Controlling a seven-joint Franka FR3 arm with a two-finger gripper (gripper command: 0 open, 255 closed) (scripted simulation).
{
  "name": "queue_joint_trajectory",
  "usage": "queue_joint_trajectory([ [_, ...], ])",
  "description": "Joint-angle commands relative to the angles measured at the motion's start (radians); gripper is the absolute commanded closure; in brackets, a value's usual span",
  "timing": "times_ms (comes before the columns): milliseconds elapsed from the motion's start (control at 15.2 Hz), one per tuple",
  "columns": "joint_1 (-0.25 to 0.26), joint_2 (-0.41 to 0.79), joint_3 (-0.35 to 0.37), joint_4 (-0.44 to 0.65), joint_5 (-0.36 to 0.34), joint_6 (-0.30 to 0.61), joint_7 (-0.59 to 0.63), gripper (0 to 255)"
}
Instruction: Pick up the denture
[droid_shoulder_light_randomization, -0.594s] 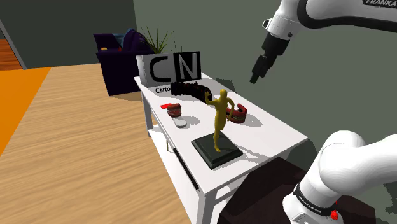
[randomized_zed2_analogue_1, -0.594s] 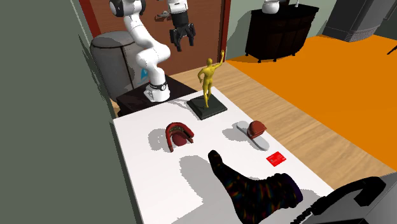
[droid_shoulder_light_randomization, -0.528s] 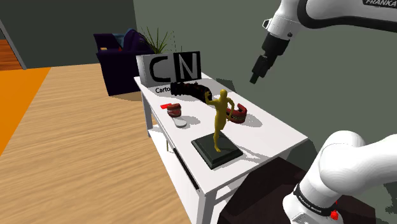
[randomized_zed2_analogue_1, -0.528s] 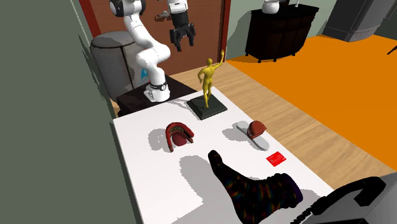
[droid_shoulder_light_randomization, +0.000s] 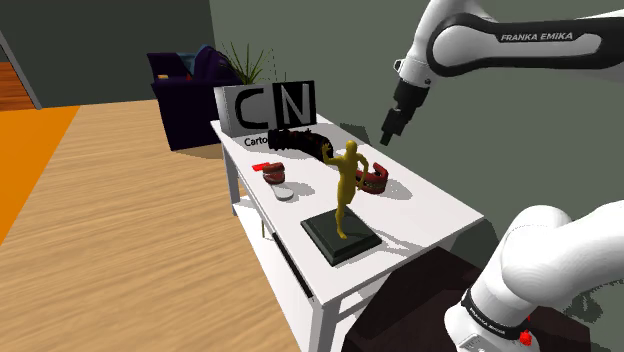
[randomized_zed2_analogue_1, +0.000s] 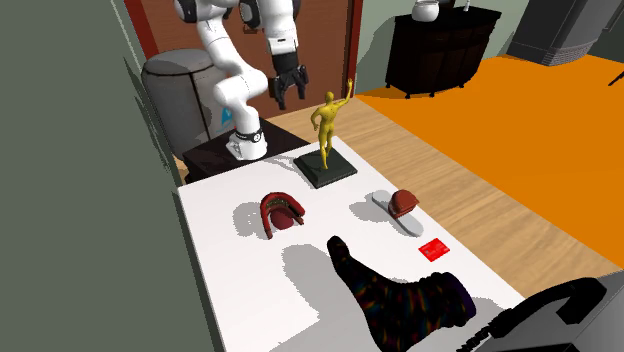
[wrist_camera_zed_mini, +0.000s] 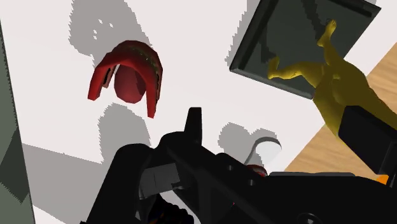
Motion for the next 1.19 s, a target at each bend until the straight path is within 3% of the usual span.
queue_joint_trajectory([
  [0, -0.005, 0.052, -0.028, -0.011, -0.01, 0.052, -0.03, 0],
  [594, -0.015, 0.328, -0.134, 0.009, -0.014, 0.256, -0.15, 0],
  [1122, -0.025, 0.623, -0.208, 0.107, 0.054, 0.399, -0.283, 0],
])
